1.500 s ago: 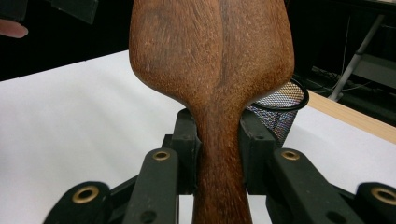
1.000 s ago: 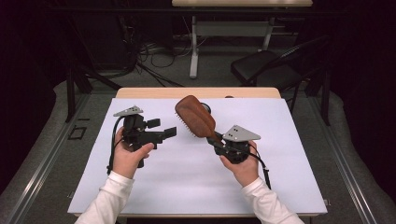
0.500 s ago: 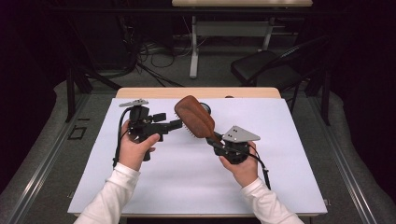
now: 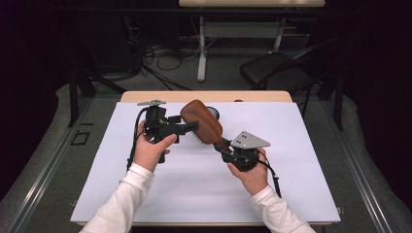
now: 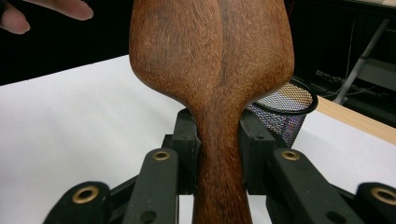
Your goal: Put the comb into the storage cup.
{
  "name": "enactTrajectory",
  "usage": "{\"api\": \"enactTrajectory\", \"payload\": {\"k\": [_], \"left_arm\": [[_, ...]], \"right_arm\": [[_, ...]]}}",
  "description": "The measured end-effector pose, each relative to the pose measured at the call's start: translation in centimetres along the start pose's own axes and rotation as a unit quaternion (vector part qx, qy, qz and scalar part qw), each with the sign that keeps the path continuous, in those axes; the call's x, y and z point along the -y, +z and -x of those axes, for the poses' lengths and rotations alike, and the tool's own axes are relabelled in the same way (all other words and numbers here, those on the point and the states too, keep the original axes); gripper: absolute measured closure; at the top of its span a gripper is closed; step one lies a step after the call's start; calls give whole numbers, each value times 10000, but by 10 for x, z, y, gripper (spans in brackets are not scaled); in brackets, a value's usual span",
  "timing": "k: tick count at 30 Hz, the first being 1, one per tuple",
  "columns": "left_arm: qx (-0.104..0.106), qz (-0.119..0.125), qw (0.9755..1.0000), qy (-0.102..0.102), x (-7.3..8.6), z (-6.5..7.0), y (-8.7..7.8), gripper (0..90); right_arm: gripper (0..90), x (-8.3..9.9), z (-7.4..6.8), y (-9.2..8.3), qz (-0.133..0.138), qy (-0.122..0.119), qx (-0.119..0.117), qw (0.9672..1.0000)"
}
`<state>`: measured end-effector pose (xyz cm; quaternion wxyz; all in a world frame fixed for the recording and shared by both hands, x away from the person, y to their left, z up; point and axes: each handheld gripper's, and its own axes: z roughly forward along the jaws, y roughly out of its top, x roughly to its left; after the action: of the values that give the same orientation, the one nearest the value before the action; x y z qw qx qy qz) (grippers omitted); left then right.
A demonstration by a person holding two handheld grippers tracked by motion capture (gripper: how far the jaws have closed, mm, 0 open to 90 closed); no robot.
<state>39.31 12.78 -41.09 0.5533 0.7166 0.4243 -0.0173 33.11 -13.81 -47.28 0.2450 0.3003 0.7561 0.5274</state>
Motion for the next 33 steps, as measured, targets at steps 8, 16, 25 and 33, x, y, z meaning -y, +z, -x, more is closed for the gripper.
{"api": "enactTrajectory", "payload": {"k": [8, 16, 25, 33], "left_arm": [[43, -83, 9999, -51, 0, 0, 10, 40], [106, -118, 9999, -38, 0, 3, 18, 40], [228, -47, 9996, -158, 1, 4, 22, 40], [267, -89, 9995, -129, 1, 4, 26, 59]], "right_arm": [[713, 0, -1, 0, 21, 12, -13, 10000], [713, -1, -3, 0, 27, -2, -30, 10000], [713, -1, -5, 1, 42, -29, -44, 10000], [713, -1, -5, 0, 65, -30, -51, 10000]]}}
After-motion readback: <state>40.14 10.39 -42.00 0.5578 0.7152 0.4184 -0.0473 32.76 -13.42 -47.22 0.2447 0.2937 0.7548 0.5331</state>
